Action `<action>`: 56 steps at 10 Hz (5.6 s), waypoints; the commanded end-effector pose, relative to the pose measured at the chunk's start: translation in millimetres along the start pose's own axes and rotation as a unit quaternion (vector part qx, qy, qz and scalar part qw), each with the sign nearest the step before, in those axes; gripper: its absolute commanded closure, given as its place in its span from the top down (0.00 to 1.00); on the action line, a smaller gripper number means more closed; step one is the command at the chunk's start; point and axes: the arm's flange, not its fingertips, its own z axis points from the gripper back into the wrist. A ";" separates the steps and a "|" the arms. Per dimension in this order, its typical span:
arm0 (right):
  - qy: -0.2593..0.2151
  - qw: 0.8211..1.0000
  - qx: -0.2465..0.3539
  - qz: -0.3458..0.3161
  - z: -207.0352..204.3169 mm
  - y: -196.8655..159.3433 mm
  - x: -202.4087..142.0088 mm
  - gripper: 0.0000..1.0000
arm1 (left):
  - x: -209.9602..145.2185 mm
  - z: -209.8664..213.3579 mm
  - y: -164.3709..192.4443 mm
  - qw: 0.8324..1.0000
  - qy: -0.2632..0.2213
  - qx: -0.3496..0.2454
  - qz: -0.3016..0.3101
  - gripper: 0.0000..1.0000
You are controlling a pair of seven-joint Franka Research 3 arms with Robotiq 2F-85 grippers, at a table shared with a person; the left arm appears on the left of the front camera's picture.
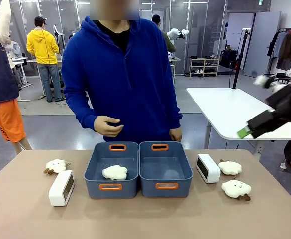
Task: Sort the digital clocks into the basket.
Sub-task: Pick up the Digital clock from the table and place it into the empty Plastic storage basket.
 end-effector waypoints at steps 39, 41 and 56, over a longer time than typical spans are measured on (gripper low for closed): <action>0.058 0.982 -0.048 0.173 -266.0 64.4 69.7 0.22 | 4.1 3.2 1.1 1.000 -0.010 -0.010 -0.010 1.00; 0.064 0.982 -0.045 0.175 -267.6 69.0 66.0 0.71 | 4.1 3.2 1.1 1.000 -0.010 -0.010 -0.010 1.00; 0.066 0.982 -0.050 0.170 -257.7 83.2 70.8 1.00 | 4.1 3.2 1.1 1.000 -0.010 -0.010 -0.010 1.00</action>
